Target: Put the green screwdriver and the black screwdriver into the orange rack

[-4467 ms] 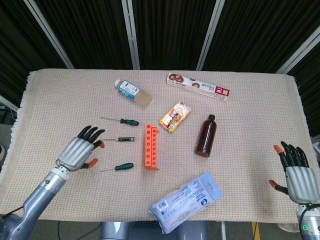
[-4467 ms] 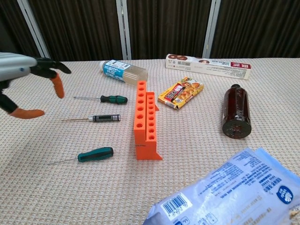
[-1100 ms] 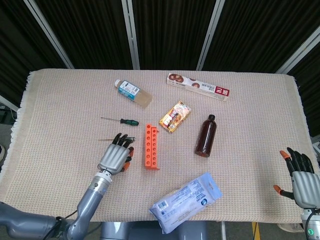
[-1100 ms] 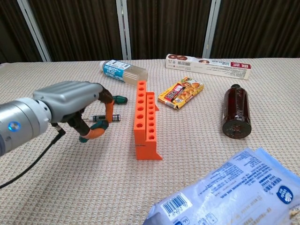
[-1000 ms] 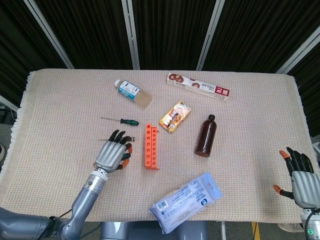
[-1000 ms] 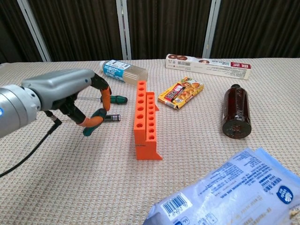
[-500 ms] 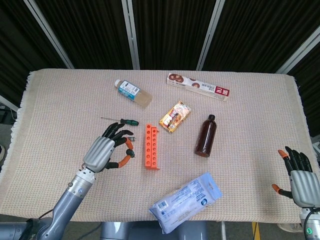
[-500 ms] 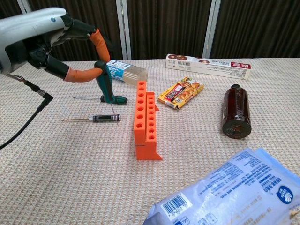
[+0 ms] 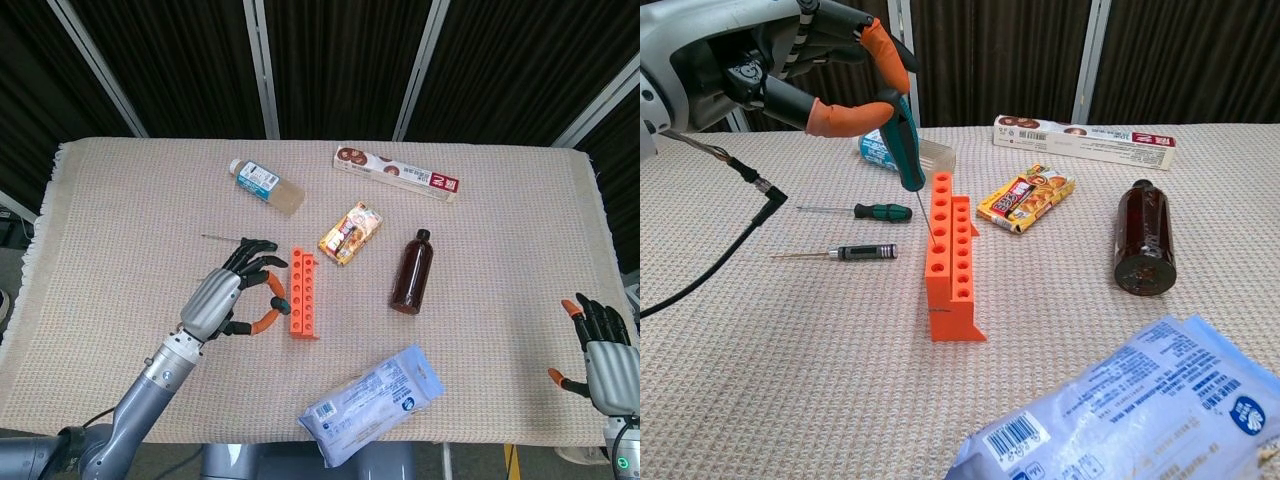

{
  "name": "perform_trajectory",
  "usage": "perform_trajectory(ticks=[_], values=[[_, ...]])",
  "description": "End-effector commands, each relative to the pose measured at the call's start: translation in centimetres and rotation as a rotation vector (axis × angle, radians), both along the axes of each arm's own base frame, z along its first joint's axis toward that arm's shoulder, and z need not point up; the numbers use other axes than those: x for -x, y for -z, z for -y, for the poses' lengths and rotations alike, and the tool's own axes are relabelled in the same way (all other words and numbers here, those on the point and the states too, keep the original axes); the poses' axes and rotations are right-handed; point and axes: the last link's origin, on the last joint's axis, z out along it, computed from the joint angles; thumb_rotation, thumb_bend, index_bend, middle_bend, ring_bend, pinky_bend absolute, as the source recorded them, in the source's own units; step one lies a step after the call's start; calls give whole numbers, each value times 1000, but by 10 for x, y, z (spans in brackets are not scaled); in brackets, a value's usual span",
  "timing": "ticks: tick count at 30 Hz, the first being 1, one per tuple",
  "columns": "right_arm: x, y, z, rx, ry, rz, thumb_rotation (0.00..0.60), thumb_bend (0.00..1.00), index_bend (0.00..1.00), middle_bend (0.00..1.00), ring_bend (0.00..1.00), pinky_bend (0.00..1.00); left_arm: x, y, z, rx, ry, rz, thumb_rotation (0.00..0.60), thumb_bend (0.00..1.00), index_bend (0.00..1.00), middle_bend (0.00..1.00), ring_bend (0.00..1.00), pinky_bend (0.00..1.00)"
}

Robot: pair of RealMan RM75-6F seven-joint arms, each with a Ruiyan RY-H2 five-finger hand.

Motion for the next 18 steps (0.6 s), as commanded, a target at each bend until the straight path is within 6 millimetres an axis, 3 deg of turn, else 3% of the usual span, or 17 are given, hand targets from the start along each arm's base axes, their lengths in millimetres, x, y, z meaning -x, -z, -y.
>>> perform_trajectory(ticks=[1,18], values=[[0,0,0,0,1,0,600,0,99,21,0,22,0,0,-2,0,-5,-5,600,558,702,214,40,0],[1,1,0,-4,12,0,600,0,99,23,0,22,2,12,-13,29,-44,-30,600,556,702,213,39,0]])
